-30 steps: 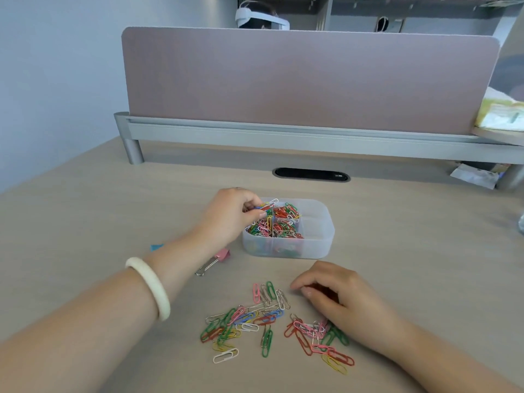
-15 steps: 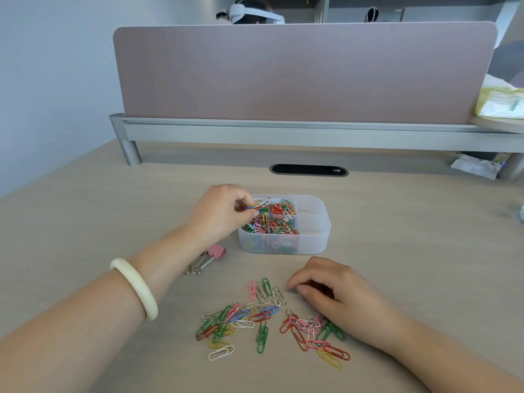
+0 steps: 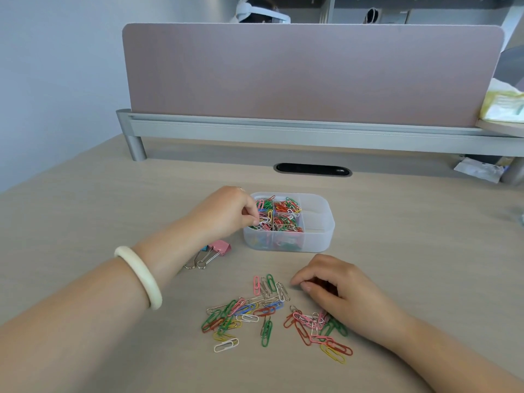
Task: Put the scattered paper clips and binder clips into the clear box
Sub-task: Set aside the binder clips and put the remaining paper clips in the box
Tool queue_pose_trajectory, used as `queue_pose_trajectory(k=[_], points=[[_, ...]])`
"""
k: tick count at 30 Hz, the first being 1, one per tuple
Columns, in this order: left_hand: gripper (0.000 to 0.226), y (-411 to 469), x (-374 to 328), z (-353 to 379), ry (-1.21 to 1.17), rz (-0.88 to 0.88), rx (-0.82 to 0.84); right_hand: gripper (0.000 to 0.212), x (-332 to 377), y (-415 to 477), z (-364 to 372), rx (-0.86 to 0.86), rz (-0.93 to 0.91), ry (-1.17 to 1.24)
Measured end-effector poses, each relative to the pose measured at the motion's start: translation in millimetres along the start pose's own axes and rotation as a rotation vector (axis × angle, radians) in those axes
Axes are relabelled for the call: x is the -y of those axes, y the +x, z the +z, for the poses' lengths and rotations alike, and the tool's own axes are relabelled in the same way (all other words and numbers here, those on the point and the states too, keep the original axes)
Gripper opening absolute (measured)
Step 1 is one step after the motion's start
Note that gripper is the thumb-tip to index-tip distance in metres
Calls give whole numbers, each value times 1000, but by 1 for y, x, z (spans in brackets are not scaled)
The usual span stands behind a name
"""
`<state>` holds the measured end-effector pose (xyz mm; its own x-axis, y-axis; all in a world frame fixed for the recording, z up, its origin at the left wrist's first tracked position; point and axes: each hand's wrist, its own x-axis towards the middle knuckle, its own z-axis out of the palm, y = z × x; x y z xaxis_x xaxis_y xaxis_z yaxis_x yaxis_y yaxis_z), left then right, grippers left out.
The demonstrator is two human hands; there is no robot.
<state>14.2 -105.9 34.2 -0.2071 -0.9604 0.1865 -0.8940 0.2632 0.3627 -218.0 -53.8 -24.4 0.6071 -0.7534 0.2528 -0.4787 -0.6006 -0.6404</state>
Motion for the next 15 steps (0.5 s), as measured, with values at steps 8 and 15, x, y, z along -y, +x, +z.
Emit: queue_pose_trajectory(k=[8, 15], points=[[11, -59, -2, -1, -160, 114, -107, 21, 0, -1, -5, -47, -35, -11], [65, -93, 10, 39, 99, 240, 138, 33, 2, -1, -12, -37, -10, -221]])
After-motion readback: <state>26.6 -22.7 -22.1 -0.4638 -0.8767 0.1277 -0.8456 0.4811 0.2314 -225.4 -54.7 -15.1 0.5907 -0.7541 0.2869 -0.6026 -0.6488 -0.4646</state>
